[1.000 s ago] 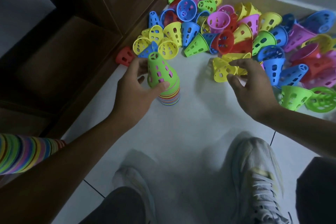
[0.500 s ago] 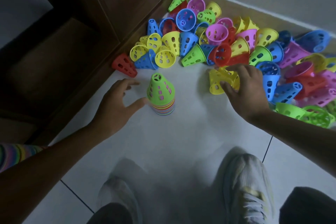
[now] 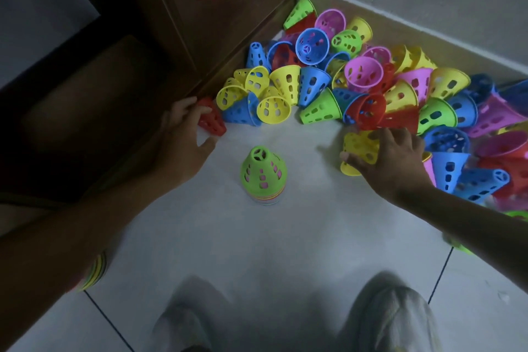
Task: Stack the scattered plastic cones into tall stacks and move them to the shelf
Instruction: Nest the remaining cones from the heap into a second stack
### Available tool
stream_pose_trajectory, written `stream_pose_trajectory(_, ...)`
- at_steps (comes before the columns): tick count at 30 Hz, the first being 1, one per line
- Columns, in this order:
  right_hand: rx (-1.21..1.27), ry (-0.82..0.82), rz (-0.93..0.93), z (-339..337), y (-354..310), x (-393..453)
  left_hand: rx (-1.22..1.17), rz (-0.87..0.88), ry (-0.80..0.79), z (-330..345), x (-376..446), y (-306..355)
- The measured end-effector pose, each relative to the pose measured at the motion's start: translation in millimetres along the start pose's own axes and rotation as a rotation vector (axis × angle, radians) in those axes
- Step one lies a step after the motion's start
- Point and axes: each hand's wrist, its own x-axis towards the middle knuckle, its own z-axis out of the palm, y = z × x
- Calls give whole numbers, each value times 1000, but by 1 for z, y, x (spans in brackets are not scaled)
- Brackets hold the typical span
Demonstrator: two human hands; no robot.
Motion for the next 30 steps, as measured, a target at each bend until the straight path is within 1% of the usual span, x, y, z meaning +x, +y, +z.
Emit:
stream_pose_trajectory(3,-30,-36,18,1,-4,7,25,-31,-4,9,15,-3)
stream_pose_trajectory(6,-80,-117,40,-1,-6,18,63,-50,-21,19,23,-3)
stream_pose_trajectory(10,-187,-247,15,-7,-16,26,124,-63,-71,24,30,-3)
stream_pose_trajectory(14,-264,-326,-3,-11,-19,30,12,-48,-84,26,31,1)
stream_pose_trajectory(17,-271,-378,18,-12,-20,37,36,-129,-113,27,27,2)
stream_pose_trajectory(21,-281,-467,69,-11,-25,45,41,-152,-136,25,17,2)
stream_pose_trajectory(23,-272,-484,65,-14,-30,46,-36,-201,-157,22,11,3)
stream_pose_trajectory(24,-264,-478,54,-14,-31,46,-114,-239,-170,19,9,5)
stream_pose_trajectory(27,-244,-431,16,-18,-28,38,-447,-386,-150,9,4,16)
stream_pose_trajectory(28,-231,-420,8,-19,-27,35,-532,-414,-145,4,1,23)
stream_pose_trajectory(30,-200,-413,17,-24,-28,28,-626,-422,-149,-6,-4,36)
